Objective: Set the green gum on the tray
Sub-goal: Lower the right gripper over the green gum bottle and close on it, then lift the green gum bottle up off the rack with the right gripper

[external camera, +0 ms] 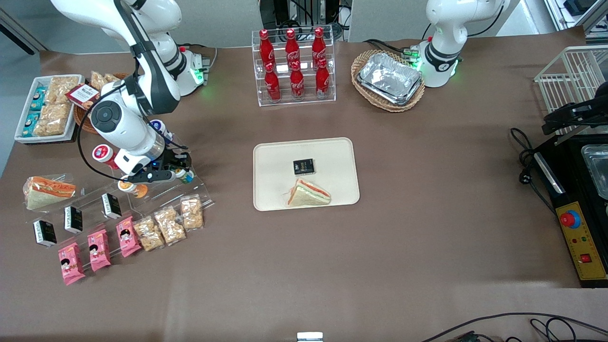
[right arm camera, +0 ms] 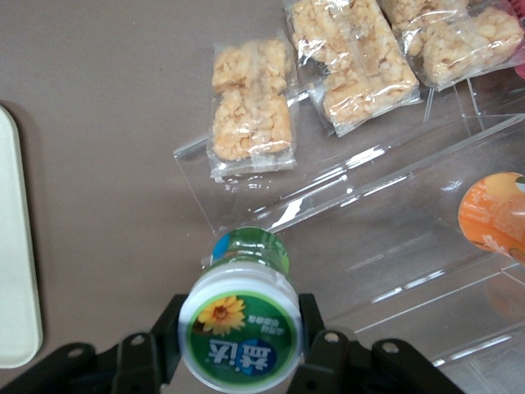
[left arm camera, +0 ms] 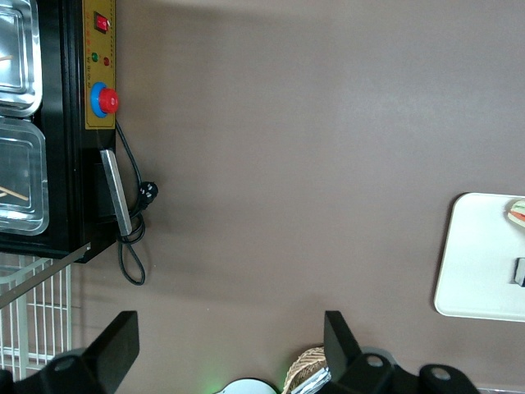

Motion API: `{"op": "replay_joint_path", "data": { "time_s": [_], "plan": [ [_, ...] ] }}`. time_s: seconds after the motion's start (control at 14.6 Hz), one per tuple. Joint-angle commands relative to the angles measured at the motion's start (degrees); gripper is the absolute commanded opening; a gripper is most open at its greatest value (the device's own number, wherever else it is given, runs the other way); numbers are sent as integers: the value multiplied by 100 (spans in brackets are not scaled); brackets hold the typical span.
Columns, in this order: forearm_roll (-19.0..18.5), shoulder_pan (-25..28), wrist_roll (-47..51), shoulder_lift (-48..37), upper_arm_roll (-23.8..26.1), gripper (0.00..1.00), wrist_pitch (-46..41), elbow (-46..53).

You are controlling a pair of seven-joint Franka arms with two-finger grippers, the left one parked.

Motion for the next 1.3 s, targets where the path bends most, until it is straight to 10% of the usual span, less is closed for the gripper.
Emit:
{"op": "replay_joint_path", "data": {
  "time_s": [0.0,0.82,1.23],
  "plan": [
    [59,36,-77,-60,-36,36,14,114],
    [128,-228,-613,-113,-89,37,-3913,3304],
    [383,798,720,-25,43,37,-3575,2973]
  ]
}}
